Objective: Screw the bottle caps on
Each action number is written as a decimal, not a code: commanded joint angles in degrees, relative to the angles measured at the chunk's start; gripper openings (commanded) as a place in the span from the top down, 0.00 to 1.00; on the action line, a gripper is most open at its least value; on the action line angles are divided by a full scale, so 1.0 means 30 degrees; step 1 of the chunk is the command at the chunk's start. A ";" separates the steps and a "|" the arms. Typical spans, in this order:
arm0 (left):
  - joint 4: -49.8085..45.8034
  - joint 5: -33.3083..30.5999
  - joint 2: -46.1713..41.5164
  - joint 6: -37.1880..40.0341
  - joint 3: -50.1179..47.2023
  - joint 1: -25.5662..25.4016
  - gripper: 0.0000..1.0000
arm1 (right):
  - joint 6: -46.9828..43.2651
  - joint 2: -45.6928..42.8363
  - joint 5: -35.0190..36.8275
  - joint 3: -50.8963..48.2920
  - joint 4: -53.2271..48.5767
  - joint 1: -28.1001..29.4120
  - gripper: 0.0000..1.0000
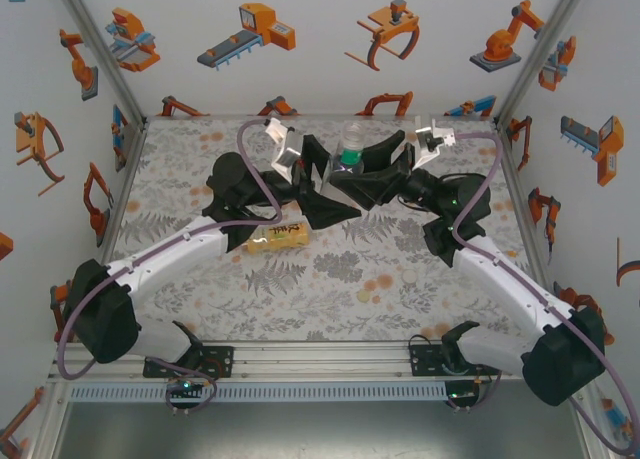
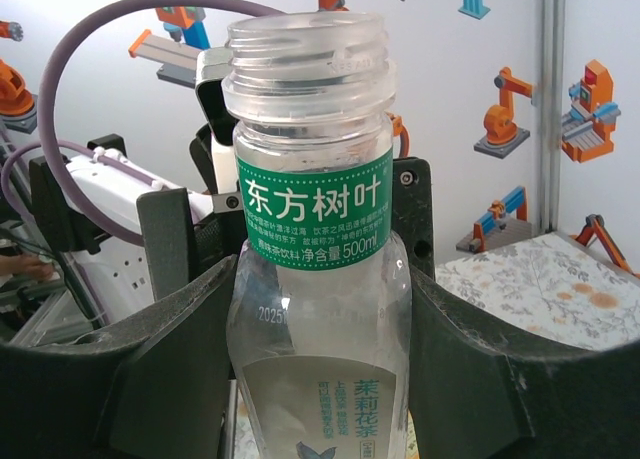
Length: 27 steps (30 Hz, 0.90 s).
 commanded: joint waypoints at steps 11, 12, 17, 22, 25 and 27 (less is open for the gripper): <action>-0.1466 0.0270 -0.0736 0.1202 0.0321 -0.0420 0.41 | -0.0002 -0.0334 -0.0139 0.0253 0.1379 0.0334 0.72; -0.1458 0.0227 -0.0727 0.1217 0.0341 -0.0421 0.42 | 0.0012 -0.0326 -0.0139 0.0246 0.1377 0.0334 0.72; -0.1406 0.0252 -0.0782 0.1279 0.0284 -0.0420 0.47 | -0.0057 -0.0408 -0.0080 0.0253 0.1376 0.0334 0.72; -0.1431 0.0207 -0.0983 0.1427 0.0198 -0.0427 0.54 | -0.0201 -0.0510 0.0066 0.0195 0.1102 0.0334 0.72; -0.1938 -0.0082 -0.1242 0.1804 0.0113 -0.0438 0.56 | -0.0602 -0.0769 0.0275 0.0109 0.0599 0.0334 0.57; -0.2716 -0.0174 -0.1549 0.2343 0.0118 -0.0364 0.56 | -0.1109 -0.1126 0.0609 -0.0016 -0.0175 0.0334 0.40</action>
